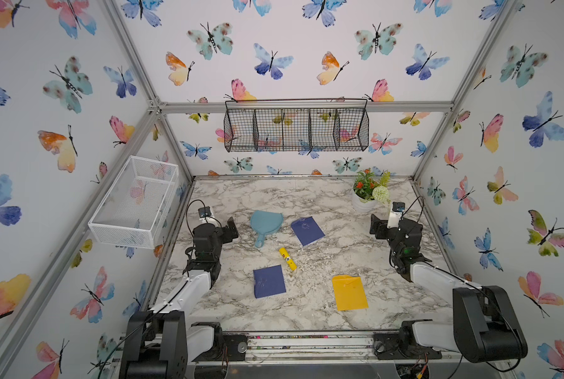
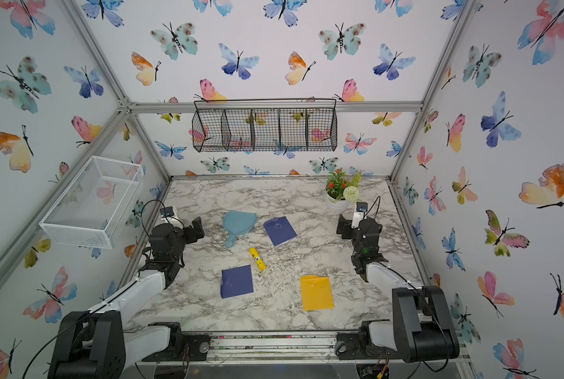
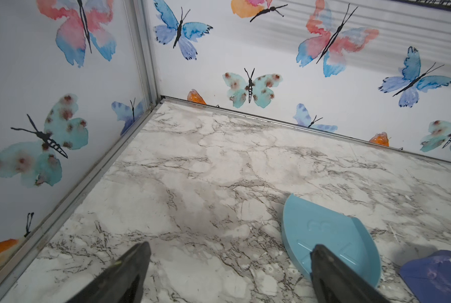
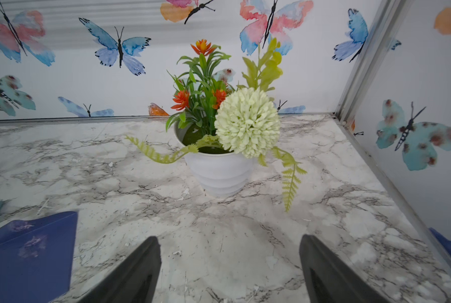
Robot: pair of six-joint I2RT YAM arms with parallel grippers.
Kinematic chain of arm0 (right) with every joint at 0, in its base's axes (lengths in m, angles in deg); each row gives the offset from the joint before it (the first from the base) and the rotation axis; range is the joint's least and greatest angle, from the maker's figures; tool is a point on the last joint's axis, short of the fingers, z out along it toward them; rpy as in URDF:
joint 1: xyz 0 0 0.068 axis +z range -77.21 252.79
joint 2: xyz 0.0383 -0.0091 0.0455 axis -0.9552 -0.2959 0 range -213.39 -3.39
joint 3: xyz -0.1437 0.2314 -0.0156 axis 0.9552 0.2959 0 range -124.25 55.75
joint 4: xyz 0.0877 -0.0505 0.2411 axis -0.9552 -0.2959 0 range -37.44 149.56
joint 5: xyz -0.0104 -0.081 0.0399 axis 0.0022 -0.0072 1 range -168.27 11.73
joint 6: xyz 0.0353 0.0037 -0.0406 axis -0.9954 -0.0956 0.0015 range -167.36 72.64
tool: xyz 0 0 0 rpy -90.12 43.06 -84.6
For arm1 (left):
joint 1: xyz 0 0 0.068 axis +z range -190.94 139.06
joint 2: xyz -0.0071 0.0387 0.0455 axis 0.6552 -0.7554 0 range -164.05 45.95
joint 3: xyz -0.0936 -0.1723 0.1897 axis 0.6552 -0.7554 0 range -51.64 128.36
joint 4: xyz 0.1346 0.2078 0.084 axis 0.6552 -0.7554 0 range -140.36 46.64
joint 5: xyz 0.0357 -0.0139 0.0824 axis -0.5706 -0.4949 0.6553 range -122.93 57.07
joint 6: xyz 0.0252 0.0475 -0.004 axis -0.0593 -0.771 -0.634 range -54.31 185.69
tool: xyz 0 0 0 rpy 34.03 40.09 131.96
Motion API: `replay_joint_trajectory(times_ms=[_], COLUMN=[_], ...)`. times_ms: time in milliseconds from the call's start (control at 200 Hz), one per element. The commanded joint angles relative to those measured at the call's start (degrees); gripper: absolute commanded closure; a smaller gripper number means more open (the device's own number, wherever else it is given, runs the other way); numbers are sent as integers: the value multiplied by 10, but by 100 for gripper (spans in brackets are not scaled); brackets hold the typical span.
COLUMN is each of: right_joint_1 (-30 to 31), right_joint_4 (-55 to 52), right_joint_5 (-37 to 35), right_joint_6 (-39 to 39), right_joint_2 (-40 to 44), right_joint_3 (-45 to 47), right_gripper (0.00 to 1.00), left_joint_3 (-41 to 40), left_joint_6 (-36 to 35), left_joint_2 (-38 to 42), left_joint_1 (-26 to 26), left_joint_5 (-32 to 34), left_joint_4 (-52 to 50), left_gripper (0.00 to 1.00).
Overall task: Seal the envelope with a glue stick
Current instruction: Pick up the glue stick from the center of the board.
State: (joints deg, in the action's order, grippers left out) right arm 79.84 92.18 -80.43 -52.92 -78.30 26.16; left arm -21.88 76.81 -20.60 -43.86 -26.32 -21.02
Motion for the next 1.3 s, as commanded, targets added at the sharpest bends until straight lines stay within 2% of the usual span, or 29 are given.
replay_joint_trajectory(times_ms=[0, 300, 485, 746, 926, 1066, 1296], right_joint_1=[-1, 31, 117, 240, 312, 364, 442], right_joint_4=[-122, -245, -299, -327, -341, -377, -444], right_joint_5=[85, 173, 158, 146, 131, 113, 49], right_joint_6=[-44, -88, -106, -109, -104, -106, -105], right_joint_2=[18, 41, 28, -58, -130, -200, -284], right_joint_3=[-23, -68, -105, -170, -217, -278, -360], right_gripper=[18, 34, 39, 46, 50, 58, 58], left_joint_3=[62, 229, 285, 269, 252, 228, 231], left_joint_6=[57, 6, -60, -79, -65, -49, -40], left_joint_2=[16, -23, -44, -48, -29, -16, -17], left_joint_1=[-4, -4, -4, -3, -2, -2, 14], left_joint_5=[-62, -190, -213, -182, -161, -172, -190], left_joint_4=[-170, -368, -397, -364, -349, -318, -319], left_gripper=[0, 3, 3, 5, 5, 5, 5])
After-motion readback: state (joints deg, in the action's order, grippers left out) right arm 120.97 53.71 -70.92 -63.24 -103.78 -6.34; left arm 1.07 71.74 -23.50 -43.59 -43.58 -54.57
